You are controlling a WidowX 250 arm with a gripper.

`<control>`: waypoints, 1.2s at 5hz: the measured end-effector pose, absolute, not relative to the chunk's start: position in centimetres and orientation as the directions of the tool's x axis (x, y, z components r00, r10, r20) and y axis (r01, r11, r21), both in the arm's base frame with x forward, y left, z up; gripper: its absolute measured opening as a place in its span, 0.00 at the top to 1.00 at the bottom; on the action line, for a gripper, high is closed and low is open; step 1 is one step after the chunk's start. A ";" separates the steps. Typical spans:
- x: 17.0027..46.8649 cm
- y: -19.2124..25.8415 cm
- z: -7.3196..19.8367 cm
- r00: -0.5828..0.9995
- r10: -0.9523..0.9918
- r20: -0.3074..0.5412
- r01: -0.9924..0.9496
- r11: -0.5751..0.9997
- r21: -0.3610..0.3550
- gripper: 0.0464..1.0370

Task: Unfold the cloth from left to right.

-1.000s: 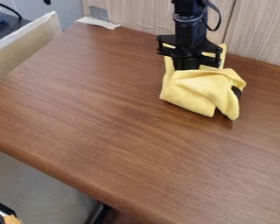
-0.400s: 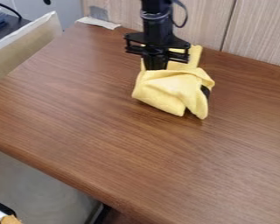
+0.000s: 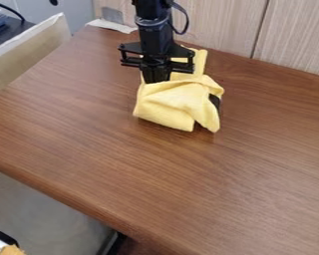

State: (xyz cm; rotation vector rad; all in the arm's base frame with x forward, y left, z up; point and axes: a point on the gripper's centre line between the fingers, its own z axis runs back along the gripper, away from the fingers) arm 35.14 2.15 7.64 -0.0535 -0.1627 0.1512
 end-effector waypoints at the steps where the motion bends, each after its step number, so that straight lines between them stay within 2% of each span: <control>1: 35.8 1.1 8.8 0.975 0.111 0.191 -0.098 0.992 -0.074 0.99; 4: 38.9 -6.6 13.5 0.944 -0.097 0.314 0.147 0.980 -0.137 0.99; 6: 39.4 -10.3 10.5 0.941 -0.220 0.255 0.266 0.950 -0.162 0.99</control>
